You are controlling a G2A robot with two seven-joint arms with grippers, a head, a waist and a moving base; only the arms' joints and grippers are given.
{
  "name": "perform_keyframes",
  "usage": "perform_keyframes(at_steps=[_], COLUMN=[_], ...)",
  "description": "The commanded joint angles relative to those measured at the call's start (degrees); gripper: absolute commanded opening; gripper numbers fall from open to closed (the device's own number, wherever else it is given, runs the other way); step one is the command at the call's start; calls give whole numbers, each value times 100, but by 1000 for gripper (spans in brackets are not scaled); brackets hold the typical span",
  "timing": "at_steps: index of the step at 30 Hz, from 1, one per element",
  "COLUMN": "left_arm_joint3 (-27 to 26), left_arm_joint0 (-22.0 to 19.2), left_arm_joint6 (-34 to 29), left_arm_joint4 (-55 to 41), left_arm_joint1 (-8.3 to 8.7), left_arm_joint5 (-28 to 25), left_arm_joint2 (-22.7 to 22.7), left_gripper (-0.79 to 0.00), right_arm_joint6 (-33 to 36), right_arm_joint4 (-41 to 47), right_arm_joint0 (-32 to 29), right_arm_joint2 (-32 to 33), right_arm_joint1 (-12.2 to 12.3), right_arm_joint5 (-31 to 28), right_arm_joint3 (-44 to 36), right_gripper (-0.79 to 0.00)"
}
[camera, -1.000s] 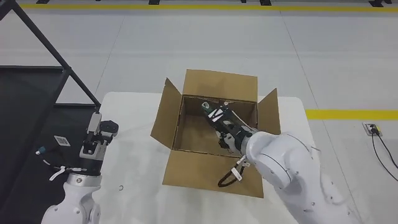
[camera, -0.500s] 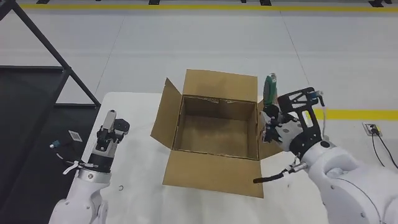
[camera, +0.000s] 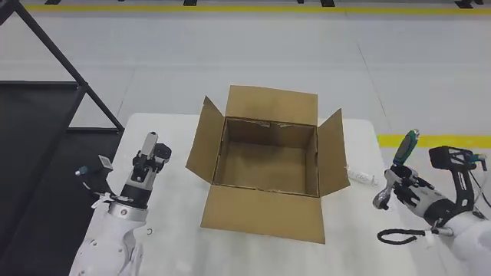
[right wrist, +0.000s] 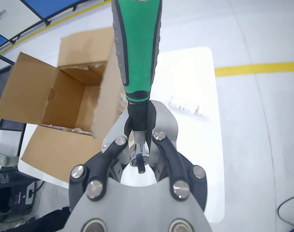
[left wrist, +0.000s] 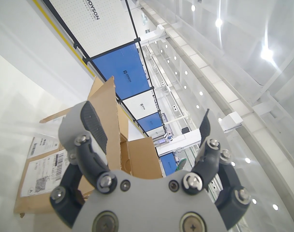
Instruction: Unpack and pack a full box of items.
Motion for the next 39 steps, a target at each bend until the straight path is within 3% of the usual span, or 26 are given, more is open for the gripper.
perform_keyframes(at_steps=[1,9,13,21,35,36,39], left_arm_joint3=[5,-64,-69,-66,-104,-106,-115], left_arm_joint0=[-18,-9,-2,-29,-63,-60,-51], left_arm_joint6=[20,141,198,221,228,236,242], left_arm_joint4=[12,30,2,-6,81,74,84], left_arm_joint1=[-2,-6,0,6,10,10,12], left_arm_joint5=[10,0,16,56,63,63,66], left_arm_joint2=[28,63,-41,-87,-29,-33,-40], left_gripper=[0,0,0,0,0,0,0], right_arm_joint6=[362,1425,1601,1995,1995,1995,1995], right_arm_joint4=[157,-363,-541,-644,-732,-724,-731], right_arm_joint0=[101,1305,1813,1961,2474,2498,2552], right_arm_joint2=[32,-916,-1432,-1721,-2281,-2294,-2376], right_arm_joint1=[41,190,207,287,379,387,411], right_arm_joint5=[-235,-494,-565,-896,-647,-648,-668], right_arm_joint3=[428,2630,3436,3977,4900,4931,5038], right_gripper=[-785,-785,-785,-785,-785,-773,-597])
